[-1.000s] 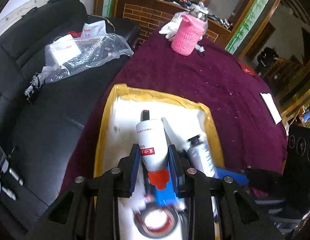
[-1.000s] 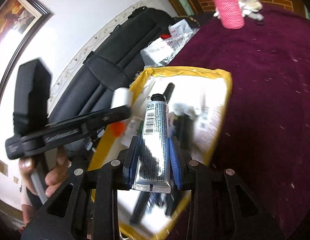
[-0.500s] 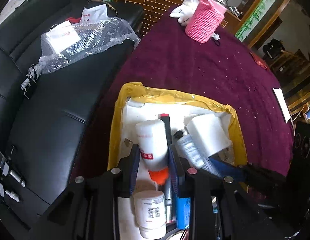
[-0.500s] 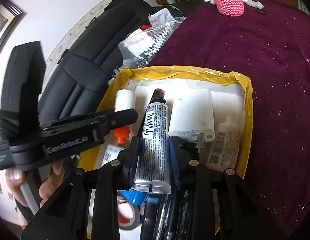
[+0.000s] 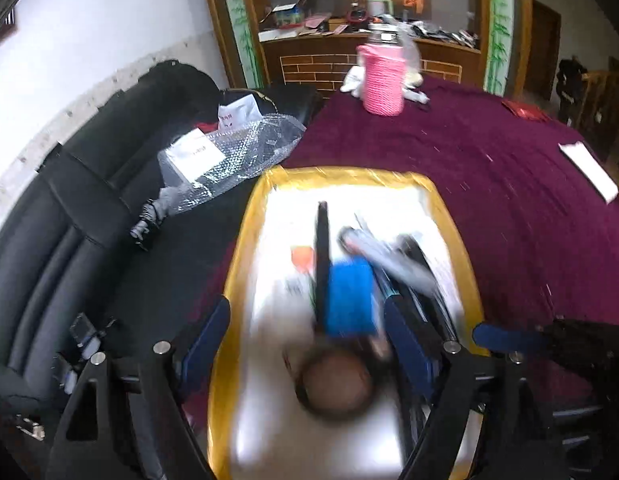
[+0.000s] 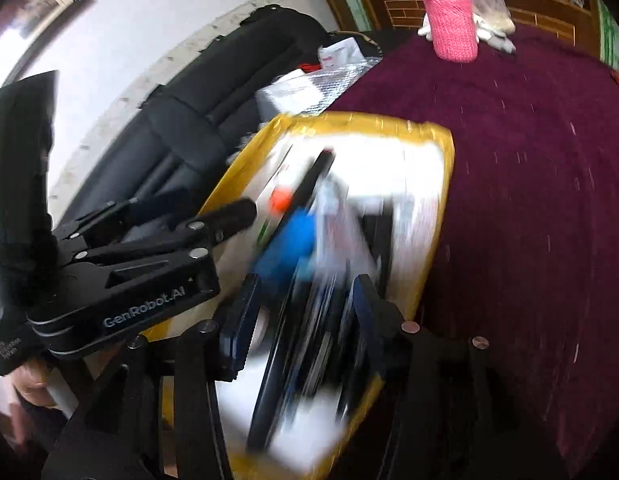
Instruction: Organize objects
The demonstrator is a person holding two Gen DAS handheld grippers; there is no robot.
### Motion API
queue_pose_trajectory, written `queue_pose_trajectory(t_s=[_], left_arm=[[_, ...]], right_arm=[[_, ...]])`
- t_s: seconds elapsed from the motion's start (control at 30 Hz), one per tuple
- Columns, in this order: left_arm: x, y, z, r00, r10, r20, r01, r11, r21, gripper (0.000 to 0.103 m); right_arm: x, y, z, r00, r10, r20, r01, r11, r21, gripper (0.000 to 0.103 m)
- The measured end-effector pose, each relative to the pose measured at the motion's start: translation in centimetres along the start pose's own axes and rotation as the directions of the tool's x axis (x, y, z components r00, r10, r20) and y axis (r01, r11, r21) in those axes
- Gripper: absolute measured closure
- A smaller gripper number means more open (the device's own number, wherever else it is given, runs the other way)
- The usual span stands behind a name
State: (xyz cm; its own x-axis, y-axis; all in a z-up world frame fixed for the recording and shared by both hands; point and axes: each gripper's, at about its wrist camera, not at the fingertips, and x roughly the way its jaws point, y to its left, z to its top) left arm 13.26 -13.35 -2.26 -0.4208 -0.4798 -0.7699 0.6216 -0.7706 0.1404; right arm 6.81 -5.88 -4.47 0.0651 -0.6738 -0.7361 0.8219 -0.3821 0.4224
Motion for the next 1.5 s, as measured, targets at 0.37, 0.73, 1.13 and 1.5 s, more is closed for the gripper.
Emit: queue_pose_trajectory(t_s=[0.37, 0.73, 1.13, 1.5], left_arm=[[-6.8, -3.5, -5.8, 0.995, 0.097, 0.019, -0.096, 0.993, -0.062, 0.023], [-10.2, -5.6, -7.0, 0.994, 0.098, 0.052, -0.096, 0.995, -0.036, 0.023], [-11.8, -0.2, -9.6, 0.961, -0.166, 0.219, 0.233, 0.914, -0.332, 0.019], [-11.0, 1.7, -10.3, 0.961, -0.101, 0.257, 0.19, 0.916, -0.354, 0.018]], right_arm=[[-4.1, -0.8, -8.6, 0.999, -0.045, -0.023, 0.044, 0.999, -0.025, 0.055], [-7.4, -0.4, -10.7, 0.998, -0.05, 0.034, 0.051, 0.998, -0.04, 0.055], [-9.2, 0.3, -12.0, 0.974, -0.194, 0.121, 0.203, 0.976, -0.073, 0.055], [-8.6, 1.3, -12.1, 0.975, -0.191, 0.111, 0.201, 0.975, -0.095, 0.055]])
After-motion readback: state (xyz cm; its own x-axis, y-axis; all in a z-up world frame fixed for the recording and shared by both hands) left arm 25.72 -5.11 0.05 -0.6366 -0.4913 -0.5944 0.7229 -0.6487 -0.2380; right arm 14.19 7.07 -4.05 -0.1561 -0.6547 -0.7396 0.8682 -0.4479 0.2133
